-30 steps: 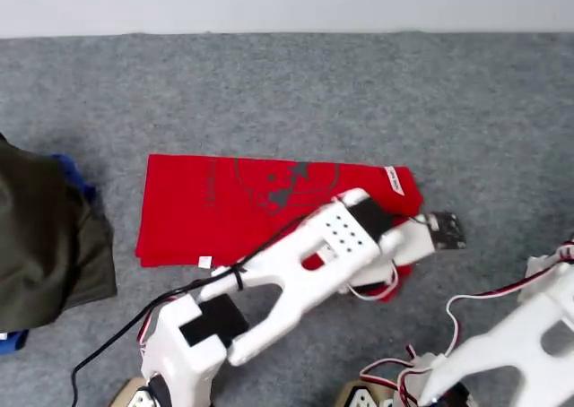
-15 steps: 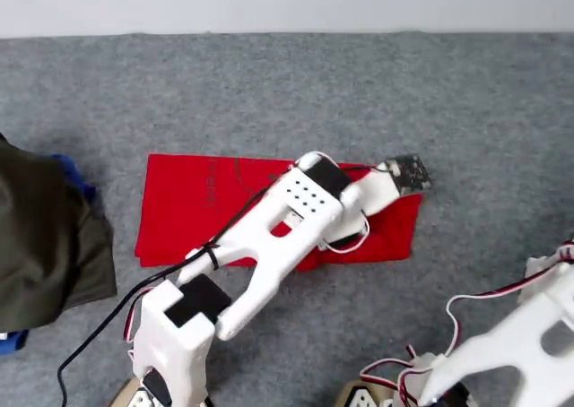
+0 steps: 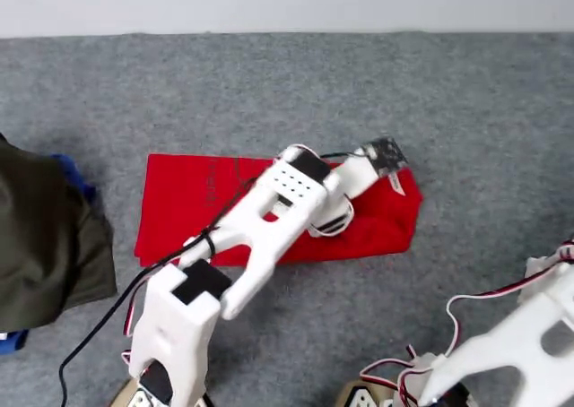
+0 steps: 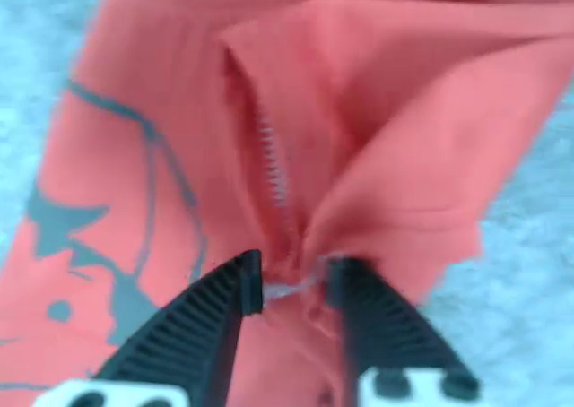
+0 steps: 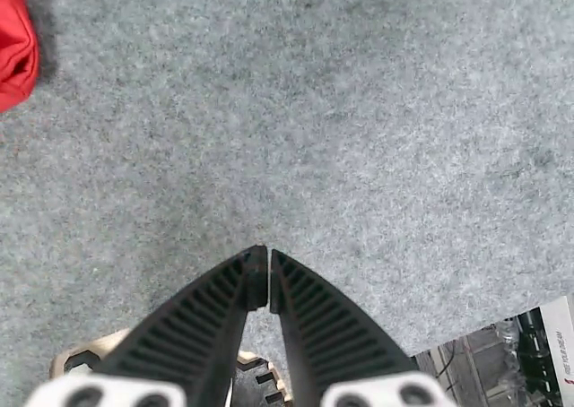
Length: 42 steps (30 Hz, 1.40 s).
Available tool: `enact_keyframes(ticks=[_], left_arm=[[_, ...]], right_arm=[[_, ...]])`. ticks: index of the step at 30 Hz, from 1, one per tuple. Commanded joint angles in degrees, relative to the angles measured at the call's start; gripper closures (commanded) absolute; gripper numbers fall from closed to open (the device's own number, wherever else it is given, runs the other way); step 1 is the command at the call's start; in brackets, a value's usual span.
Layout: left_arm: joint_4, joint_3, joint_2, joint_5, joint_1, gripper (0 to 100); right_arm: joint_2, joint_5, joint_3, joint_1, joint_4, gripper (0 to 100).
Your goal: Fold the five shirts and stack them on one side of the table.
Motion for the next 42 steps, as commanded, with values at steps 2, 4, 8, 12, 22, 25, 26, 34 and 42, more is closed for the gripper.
enact_keyframes(ticks=[2, 4, 8, 12, 22, 25, 26, 34, 42], left_arm=[[1.3, -5.9, -0.4, -0.6, -2.2, 83], [3.2, -8.8, -0.1, -0.6, -2.5, 83], [2.5, -11.0, 0.0, -0.5, -3.6, 83], [2.0, -11.2, -0.3, -0.6, -4.7, 83], [22.2, -22.7, -2.4, -0.8, 2.3, 87], [27.2, -22.9, -1.5, -1.9, 4.6, 92], [27.8, -22.3, -0.9, -2.3, 4.6, 93], [23.1, -21.1, 8.7, -2.5, -3.7, 95], [20.4, -23.1, 18.6, -2.7, -4.7, 95]], right_arm=[[-1.8, 0.6, -2.7, 0.1, 0.4, 98.6], [-1.8, 0.6, -2.7, 0.1, 0.4, 98.6], [-1.8, 0.6, -2.7, 0.1, 0.4, 98.6], [-1.8, 0.6, -2.7, 0.1, 0.5, 98.7], [-1.8, 0.6, -2.7, 0.1, 0.5, 98.6], [-1.8, 0.6, -2.7, 0.1, 0.5, 98.6], [-1.8, 0.6, -2.7, 0.1, 0.5, 98.6], [-1.8, 0.6, -2.5, 0.1, 0.5, 98.6], [-1.8, 0.6, -2.5, 0.1, 0.4, 98.6]])
